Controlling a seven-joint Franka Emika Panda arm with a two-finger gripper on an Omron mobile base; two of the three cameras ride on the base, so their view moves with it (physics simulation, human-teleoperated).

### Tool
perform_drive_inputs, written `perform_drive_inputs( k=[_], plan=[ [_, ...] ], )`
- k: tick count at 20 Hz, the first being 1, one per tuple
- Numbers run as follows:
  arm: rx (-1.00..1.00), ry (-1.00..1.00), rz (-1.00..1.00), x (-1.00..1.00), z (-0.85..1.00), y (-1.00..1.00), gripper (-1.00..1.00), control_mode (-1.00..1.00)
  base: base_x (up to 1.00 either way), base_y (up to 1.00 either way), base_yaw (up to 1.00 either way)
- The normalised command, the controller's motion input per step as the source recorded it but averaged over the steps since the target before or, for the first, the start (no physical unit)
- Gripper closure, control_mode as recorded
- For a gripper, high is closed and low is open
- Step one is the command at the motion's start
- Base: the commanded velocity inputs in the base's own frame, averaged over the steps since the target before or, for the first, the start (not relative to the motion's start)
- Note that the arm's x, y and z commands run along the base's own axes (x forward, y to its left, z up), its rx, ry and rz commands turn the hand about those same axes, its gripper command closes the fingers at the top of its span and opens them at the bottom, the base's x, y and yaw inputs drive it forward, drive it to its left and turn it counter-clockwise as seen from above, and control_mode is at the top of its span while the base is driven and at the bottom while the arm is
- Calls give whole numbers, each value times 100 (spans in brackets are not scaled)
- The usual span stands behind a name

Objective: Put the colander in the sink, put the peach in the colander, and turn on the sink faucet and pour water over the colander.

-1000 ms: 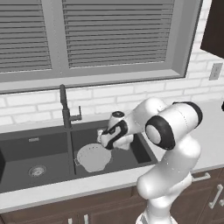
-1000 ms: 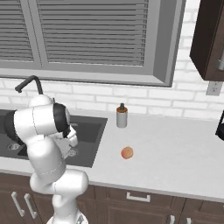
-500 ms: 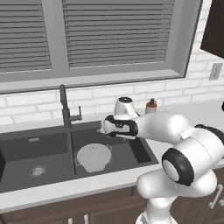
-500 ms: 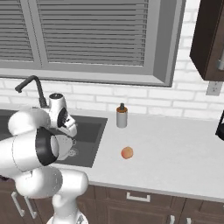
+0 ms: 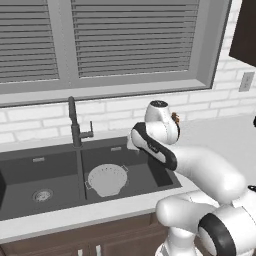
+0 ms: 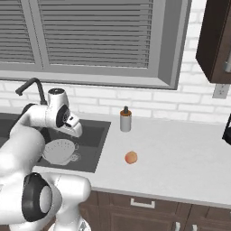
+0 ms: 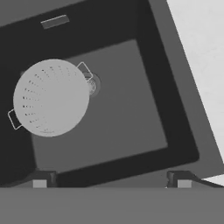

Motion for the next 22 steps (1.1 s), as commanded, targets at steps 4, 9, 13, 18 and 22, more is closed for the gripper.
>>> perform_drive_inputs(
  k=[4,9,13,18,22],
  plan=[
    [-4,0,0,-36,40,-61,-100,-100,0,0,0],
    [-1,0,0,-14,22,-79,-100,-100,0,0,0],
    [17,-16,-5,-36,0,-88,-100,-100,0,0,0],
    [5,-21,-5,-15,0,-79,-100,-100,0,0,0],
    [-2,11,-12,26,0,-64,-100,-100,0,0,0]
  ],
)
